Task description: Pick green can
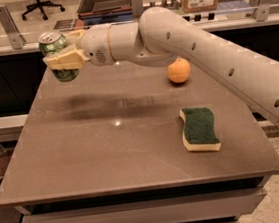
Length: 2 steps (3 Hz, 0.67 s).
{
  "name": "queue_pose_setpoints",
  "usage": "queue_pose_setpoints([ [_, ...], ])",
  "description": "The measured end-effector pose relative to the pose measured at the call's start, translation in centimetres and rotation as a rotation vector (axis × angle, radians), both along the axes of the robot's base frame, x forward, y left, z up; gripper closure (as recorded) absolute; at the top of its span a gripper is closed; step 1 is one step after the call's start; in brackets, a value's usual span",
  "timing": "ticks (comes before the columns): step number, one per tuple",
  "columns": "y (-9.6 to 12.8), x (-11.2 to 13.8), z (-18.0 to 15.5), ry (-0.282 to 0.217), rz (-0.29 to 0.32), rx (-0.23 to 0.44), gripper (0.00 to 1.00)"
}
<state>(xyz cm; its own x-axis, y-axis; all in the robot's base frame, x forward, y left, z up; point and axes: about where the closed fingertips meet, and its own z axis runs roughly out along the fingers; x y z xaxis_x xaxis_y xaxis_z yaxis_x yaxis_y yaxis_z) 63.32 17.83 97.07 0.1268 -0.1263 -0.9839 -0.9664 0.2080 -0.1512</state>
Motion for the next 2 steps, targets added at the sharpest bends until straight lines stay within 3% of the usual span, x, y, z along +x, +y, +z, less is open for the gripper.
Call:
queue_pose_setpoints([
  [2, 0.7, -0.3, 2.9, -0.054, -0.005, -0.043, 1.00],
])
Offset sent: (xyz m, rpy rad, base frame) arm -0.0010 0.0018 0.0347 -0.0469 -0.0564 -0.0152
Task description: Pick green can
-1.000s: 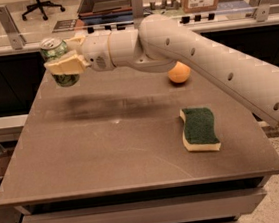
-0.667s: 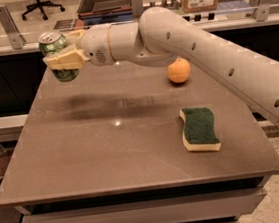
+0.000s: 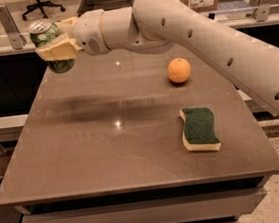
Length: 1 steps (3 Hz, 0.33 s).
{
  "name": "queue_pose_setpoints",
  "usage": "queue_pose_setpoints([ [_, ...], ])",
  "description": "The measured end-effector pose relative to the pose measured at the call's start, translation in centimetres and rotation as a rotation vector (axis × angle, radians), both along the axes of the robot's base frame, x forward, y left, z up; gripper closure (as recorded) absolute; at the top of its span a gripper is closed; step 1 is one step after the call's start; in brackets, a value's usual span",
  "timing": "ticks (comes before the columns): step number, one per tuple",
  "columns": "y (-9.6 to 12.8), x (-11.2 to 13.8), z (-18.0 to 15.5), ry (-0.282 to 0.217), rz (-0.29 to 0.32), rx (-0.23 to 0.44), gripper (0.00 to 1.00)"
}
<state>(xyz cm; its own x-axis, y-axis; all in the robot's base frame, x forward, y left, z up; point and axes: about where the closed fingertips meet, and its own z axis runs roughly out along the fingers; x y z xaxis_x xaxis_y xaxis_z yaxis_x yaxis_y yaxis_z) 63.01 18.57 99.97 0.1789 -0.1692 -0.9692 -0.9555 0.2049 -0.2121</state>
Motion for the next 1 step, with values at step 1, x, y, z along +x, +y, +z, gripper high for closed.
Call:
queue_pose_setpoints([
  [1, 0.02, -0.01, 0.02, -0.001, 0.000, -0.001, 1.00],
])
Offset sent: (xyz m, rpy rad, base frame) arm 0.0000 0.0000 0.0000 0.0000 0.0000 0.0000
